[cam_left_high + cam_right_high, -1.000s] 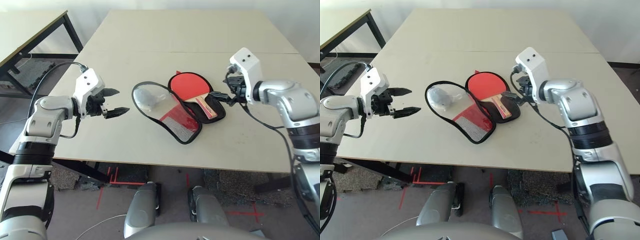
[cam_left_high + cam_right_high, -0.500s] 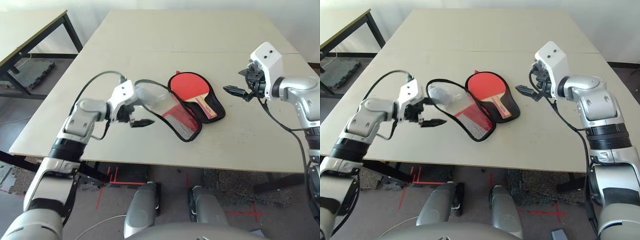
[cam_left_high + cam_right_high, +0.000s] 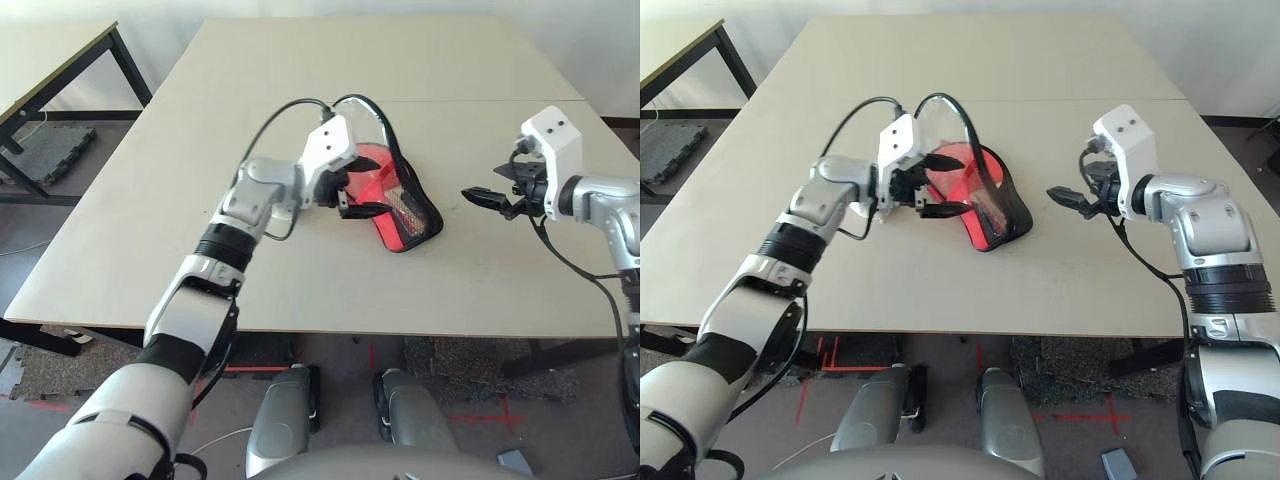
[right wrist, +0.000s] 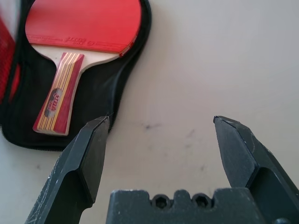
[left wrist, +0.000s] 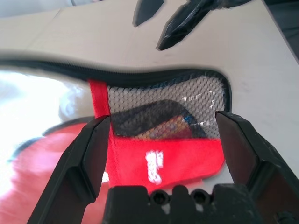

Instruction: Store the ping-pong paddle in its case and zip it.

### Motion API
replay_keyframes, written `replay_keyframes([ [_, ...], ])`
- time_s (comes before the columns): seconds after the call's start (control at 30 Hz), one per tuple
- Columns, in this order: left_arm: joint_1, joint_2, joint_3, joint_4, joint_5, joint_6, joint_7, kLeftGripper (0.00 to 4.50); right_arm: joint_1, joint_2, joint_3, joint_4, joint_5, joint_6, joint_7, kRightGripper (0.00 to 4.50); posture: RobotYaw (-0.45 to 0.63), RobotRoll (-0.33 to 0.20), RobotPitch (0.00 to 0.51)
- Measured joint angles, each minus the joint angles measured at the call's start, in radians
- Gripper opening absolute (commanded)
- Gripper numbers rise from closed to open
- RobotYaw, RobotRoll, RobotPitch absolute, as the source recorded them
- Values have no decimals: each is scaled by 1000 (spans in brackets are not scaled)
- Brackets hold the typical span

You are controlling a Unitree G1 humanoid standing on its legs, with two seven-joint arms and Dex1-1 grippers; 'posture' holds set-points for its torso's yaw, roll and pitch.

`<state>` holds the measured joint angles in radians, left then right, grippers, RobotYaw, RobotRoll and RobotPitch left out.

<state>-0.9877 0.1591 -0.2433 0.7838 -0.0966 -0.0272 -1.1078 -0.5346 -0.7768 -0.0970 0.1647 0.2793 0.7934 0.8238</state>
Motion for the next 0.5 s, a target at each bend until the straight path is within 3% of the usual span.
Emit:
replay_keyframes([
  [0.1, -25, -44, 1, 76, 19, -54, 30, 4500, 53, 35, -31, -20, 66, 62, 9, 4444, 26, 0, 113],
  [0.23, -25, -29, 11, 99, 21, -61, 14, 4500, 73, 86, -65, -19, 137, 141, 3, 4444, 40, 0, 120],
  [0.37, -8, 55, 34, 76, 20, -39, -18, 4500, 73, 138, -73, 1, 162, 158, -12, 4444, 65, 0, 123],
  [0.5, 86, 149, 68, -35, 8, 24, -49, 4500, 68, 191, -70, 46, 168, 156, -27, 4444, 89, 0, 124],
])
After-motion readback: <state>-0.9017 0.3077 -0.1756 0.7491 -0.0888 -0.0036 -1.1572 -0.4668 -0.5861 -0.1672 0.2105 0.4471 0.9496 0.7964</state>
